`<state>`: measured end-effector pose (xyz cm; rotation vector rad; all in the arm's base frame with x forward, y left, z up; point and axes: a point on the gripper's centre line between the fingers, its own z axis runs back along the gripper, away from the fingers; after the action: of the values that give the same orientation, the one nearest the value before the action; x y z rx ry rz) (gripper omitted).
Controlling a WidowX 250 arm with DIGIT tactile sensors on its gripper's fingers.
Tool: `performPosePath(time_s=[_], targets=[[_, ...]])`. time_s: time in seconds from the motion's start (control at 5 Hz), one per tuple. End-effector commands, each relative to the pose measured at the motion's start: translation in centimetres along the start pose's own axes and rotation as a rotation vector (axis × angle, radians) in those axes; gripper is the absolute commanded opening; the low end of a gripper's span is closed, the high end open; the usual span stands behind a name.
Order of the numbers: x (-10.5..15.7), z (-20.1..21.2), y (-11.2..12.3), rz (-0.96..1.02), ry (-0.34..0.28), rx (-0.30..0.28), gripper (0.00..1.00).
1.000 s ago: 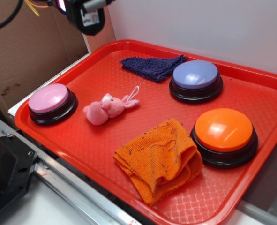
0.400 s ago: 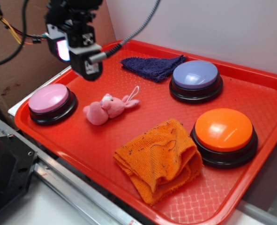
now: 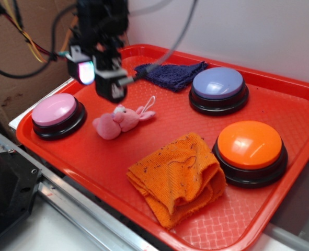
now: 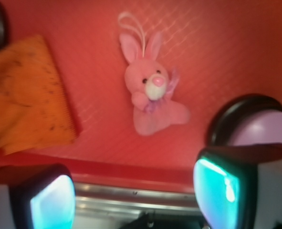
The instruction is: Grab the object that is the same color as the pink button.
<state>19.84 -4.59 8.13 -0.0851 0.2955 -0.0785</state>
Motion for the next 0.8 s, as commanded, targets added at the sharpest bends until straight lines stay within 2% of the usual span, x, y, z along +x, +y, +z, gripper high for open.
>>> performPosePath(time_s=[0.0,0.2,0.4,0.6], targets=[[1.1,-2.4,2.1,0.014,0.037,0.04,1.0],[1.6,-3.6,3.7,0.037,0.088,0.056,1.0],[2.1,-5.1,4.5,0.074,0.117,0.061,0.24],[2.2,-6.2,4.1,0.087,0.156,0.097,0.0]])
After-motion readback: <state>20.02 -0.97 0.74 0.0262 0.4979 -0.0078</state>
